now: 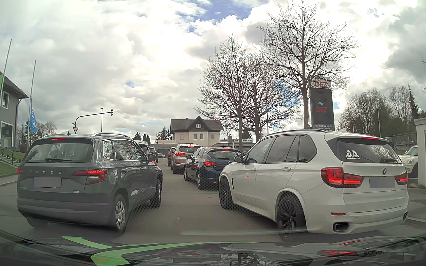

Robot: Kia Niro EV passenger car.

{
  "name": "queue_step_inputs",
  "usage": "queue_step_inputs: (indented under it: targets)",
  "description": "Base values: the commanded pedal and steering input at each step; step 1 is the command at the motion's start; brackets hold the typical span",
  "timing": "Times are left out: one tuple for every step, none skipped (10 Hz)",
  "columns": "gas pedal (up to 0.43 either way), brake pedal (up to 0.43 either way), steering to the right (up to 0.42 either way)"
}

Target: Follow the waypoints while adhering to traffic rules and regulations

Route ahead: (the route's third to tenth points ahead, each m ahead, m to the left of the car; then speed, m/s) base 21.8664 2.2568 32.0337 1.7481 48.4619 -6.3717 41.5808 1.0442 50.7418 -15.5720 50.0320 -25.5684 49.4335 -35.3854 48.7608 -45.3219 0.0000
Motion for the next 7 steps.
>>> queue_step_inputs:
  targets:
    - [0.0, 0.287, 0.571]
    - [0.0, 0.293, 0.571]
    - [0.0, 0.287, 0.571]
    - [0.0, 0.287, 0.572]
    - [0.0, 0.293, 0.571]
    - [0.0, 0.287, 0.571]
    - [0.0, 0.287, 0.571]
